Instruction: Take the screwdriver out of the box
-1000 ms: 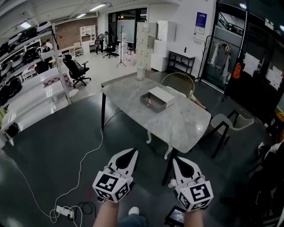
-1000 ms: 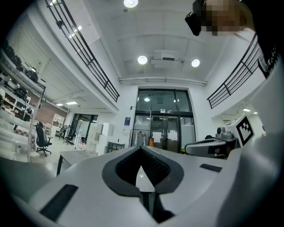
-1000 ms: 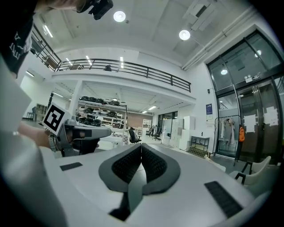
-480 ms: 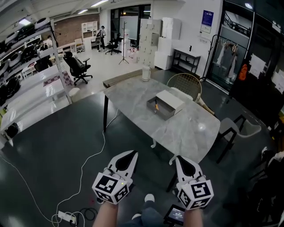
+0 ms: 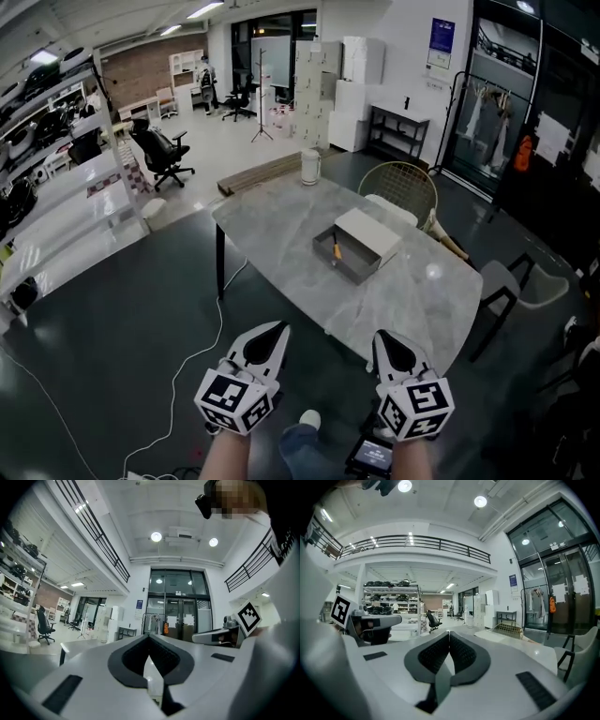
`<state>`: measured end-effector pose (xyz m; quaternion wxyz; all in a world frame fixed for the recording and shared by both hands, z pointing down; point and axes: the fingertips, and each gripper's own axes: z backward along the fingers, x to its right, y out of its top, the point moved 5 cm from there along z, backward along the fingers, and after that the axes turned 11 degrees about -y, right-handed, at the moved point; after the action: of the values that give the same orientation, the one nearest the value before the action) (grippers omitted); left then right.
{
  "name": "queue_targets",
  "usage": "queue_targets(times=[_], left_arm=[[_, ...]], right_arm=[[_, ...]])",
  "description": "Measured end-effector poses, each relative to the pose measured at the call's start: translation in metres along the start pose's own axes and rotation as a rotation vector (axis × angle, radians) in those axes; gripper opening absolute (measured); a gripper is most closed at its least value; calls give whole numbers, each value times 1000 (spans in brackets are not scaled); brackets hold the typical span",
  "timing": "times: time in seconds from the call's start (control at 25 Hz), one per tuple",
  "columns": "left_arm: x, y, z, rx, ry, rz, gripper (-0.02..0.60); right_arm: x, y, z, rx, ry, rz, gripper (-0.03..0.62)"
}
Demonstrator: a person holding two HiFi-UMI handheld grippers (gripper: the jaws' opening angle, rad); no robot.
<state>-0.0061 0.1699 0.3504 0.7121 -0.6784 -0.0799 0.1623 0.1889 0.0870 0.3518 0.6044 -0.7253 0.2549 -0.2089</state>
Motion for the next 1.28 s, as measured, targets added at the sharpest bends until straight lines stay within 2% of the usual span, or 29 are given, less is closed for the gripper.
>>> queue_targets(times=[0.24, 0.4, 0.68, 0.84, 0.88, 1.04, 1.28], left_arm=[[-56, 10, -64, -17, -31, 1, 12], [-93, 13, -100, -2, -35, 28, 12], [-125, 15, -146, -20, -38, 17, 12], [-140, 15, -166, -21, -35, 8, 12], [-145, 13, -171, -23, -34, 7, 12], [-166, 4, -188, -43, -41, 16, 12], [-209, -4, -223, -61, -83, 33, 12]], right_arm=[[32, 24, -79, 5, -75, -87, 26], [50, 39, -123, 27, -75, -130, 26], [64, 52, -174, 51, -39, -77, 26], [62, 55, -197, 67, 5, 128, 28], [61, 54, -204, 56, 8, 148, 28], [61, 47, -222, -10, 35, 111, 27], [75, 33, -265, -76, -13, 67, 26]])
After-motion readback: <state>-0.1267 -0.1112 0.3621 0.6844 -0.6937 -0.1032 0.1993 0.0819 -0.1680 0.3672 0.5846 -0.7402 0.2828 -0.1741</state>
